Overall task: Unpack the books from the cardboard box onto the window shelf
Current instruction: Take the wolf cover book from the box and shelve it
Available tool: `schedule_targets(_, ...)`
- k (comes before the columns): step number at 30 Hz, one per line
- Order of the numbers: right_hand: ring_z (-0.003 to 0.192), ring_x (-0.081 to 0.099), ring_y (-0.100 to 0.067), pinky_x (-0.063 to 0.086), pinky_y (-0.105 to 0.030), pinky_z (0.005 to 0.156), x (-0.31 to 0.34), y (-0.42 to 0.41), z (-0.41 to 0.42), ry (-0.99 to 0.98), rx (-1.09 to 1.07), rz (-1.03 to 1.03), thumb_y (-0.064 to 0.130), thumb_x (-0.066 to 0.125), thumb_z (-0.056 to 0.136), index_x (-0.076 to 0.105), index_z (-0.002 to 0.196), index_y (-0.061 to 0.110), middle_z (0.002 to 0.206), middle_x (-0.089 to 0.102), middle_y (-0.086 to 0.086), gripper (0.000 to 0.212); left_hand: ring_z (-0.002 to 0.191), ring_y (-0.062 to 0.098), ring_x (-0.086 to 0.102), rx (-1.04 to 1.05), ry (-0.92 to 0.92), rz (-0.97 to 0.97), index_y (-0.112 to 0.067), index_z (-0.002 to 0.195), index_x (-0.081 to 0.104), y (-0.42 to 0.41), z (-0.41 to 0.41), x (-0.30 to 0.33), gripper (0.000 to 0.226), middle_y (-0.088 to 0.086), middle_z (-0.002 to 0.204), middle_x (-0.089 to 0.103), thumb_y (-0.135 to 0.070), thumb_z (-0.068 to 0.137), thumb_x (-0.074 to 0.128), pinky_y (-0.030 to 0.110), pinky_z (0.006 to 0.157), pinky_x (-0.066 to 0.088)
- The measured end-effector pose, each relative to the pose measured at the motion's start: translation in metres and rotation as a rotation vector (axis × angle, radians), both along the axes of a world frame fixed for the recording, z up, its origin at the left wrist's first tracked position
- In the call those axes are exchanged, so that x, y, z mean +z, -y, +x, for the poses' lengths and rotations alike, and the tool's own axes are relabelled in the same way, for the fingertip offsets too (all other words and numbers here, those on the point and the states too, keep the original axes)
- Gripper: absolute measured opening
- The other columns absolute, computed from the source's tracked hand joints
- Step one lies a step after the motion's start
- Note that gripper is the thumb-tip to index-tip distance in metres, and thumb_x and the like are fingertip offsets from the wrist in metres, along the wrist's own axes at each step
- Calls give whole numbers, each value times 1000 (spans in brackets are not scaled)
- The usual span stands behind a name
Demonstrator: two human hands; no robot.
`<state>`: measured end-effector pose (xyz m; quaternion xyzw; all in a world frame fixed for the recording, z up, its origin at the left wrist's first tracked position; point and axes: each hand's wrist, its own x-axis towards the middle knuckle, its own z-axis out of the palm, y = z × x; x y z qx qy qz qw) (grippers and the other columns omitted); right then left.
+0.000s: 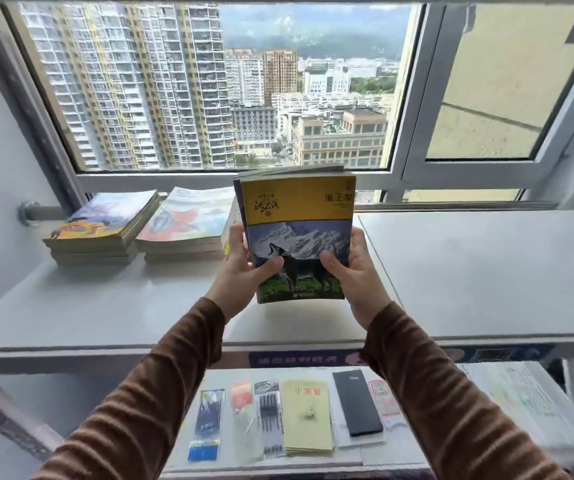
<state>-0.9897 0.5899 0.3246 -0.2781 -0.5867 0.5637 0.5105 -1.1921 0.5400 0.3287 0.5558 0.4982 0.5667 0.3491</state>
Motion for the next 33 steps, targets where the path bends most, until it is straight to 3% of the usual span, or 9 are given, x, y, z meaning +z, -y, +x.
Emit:
schedule_targets(4,116,66,-18,58,-33,86,-9,-7,-6,49,-45,22,24,65,95,43,129,39,122,66,5,44,101,-5,69,-18,-191,99,-14,133,33,-19,-9,-11,55,-40,104,63,3,92,66,28,85,62)
schedule_targets(8,123,62,-13,56,-25,89,-17,-11,-8,101,-84,75,32,72,89,34,138,48,131,61,13,63,124,-5,57,-94,-266,105,-49,148,16,-22,-12,-12,79,-33,135,54,-13,97,65,19,103,50)
schedule_targets(12,126,56,1,49,-11,92,-19,-14,-2,253,-77,108,46,71,86,28,138,61,135,55,27,70,141,-4,39,-126,-384,106,-25,161,-6,-27,-22,-18,97,-8,159,36,-19,96,66,17,115,35)
schedule_targets(14,126,54,5,45,-8,95,-25,-17,4,357,-35,98,49,70,85,29,141,54,132,55,32,70,130,-21,40,-154,-426,91,-22,161,-6,-29,-26,-24,96,-19,149,42,-17,96,65,1,104,33)
schedule_targets(17,119,59,6,47,-10,92,-35,-26,13,406,4,68,33,70,85,36,145,23,124,61,32,70,124,-24,44,-190,-423,73,-21,161,0,-34,-30,-30,93,-41,138,43,-13,95,66,-5,96,31)
schedule_targets(19,116,64,-4,52,-17,89,-34,-32,16,385,9,51,25,72,85,43,142,18,125,66,19,64,122,-18,50,-207,-377,69,-19,160,8,-38,-30,-30,87,-47,130,49,-9,94,65,-2,96,36)
schedule_targets(22,114,67,-12,56,-22,87,-24,-42,15,348,20,21,27,75,84,51,136,20,126,69,5,57,122,5,61,-242,-180,-1,-17,155,23,-46,-30,-21,75,-14,135,61,-15,92,65,20,101,49)
schedule_targets(27,84,72,-20,60,-34,70,-3,-70,-16,111,-19,-315,20,74,84,59,119,13,101,73,-6,39,93,15,75,-164,144,-305,-20,140,51,-78,-35,3,43,6,120,74,-22,98,62,25,70,58)
schedule_targets(33,50,65,-17,58,-30,51,11,-111,-55,127,-50,-566,16,74,83,68,91,11,65,71,-4,11,128,31,59,39,210,-393,-15,152,42,-108,-44,-9,51,12,145,58,-20,103,53,48,111,46)
